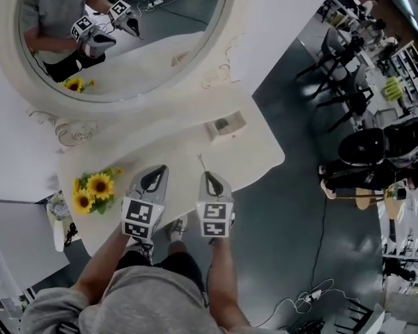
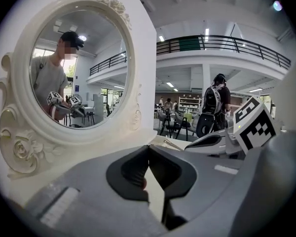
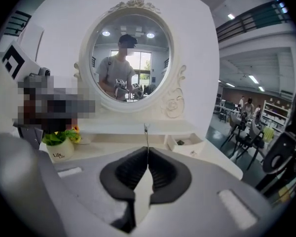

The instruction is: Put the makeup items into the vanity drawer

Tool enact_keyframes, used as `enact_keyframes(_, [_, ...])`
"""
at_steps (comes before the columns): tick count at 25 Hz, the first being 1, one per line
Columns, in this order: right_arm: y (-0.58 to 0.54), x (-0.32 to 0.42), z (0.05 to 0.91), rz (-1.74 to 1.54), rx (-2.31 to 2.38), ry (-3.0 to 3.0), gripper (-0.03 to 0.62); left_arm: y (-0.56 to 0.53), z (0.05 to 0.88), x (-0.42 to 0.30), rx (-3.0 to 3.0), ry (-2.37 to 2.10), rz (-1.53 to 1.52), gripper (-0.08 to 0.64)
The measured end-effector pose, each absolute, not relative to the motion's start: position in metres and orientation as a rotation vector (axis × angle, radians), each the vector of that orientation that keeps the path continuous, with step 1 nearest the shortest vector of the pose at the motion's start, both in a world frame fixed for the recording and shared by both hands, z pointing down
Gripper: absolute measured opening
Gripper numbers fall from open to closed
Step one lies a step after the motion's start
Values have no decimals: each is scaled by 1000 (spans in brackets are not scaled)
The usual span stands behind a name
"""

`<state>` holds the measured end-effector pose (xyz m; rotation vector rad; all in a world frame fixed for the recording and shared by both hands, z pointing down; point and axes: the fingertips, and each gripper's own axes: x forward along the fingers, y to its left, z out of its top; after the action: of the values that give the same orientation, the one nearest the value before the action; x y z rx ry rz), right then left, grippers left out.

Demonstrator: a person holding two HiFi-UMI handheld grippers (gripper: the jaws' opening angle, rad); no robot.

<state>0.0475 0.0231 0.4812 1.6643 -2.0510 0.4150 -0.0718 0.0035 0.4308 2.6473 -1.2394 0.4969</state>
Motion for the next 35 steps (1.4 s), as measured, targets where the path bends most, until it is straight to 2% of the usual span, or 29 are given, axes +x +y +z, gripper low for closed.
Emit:
enact_keyframes(14, [27,139,474,425,1860,-1893,9,-9,432,11,2775,-1047,498,11])
enact_keyframes(35, [-76,198,517,445,1730,-1864,9,-83,472,64,2678,-1097,579,11])
